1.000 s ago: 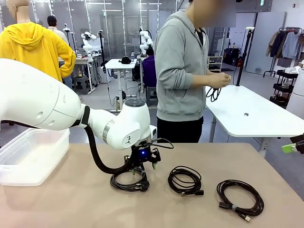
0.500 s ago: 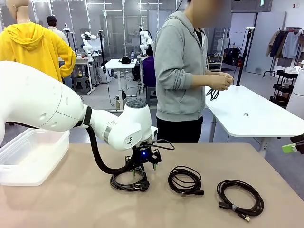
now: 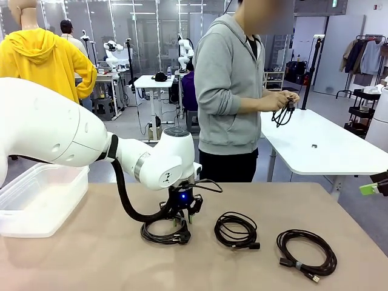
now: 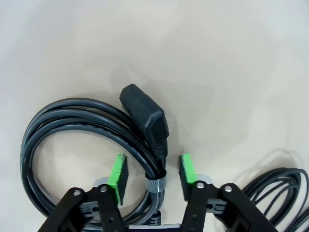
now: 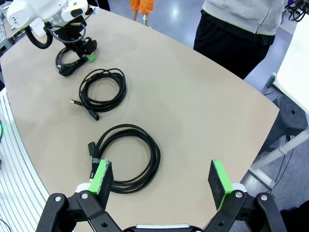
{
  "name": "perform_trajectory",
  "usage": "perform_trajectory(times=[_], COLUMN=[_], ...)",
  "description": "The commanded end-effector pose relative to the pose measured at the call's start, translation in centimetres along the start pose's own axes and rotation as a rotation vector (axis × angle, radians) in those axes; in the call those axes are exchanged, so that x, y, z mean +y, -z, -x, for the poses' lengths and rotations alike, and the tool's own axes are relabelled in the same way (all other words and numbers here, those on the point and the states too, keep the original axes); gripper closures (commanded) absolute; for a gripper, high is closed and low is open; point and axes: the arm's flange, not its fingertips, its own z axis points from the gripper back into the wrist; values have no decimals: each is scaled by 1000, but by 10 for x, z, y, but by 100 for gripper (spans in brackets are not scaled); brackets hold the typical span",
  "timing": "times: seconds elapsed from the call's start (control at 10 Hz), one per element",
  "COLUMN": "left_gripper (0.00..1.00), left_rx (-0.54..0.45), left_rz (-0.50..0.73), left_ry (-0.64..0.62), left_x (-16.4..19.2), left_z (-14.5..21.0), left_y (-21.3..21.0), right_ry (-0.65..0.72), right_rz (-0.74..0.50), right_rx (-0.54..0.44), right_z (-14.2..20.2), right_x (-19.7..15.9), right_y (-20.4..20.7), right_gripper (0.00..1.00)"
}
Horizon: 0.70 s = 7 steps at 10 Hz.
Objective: Organize and store the cables.
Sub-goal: Place the Power Cable into the Organizing box.
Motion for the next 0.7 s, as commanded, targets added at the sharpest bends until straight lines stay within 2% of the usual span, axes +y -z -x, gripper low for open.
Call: perform_trajectory(times=[0.0, 0.1, 0.2, 0.6], left_gripper=[100, 95, 100, 100], left_rx=[1, 5, 11, 6], left_rz=[-23, -27, -33, -46], left_ry=[3, 4, 9, 11], left_x=[-7, -7, -8, -5], left_z=[2, 3, 4, 9], left_y=[1, 0, -1, -30], right_ry=[-16, -16, -16, -16], right_rz=[-5, -5, -5, -5], right_rx=[-17, -17, -17, -17], right_z=[1, 1, 1, 1], right_x=[-2, -2, -2, -2], right_y=[2, 2, 2, 2], right_gripper=[0, 0, 0, 0])
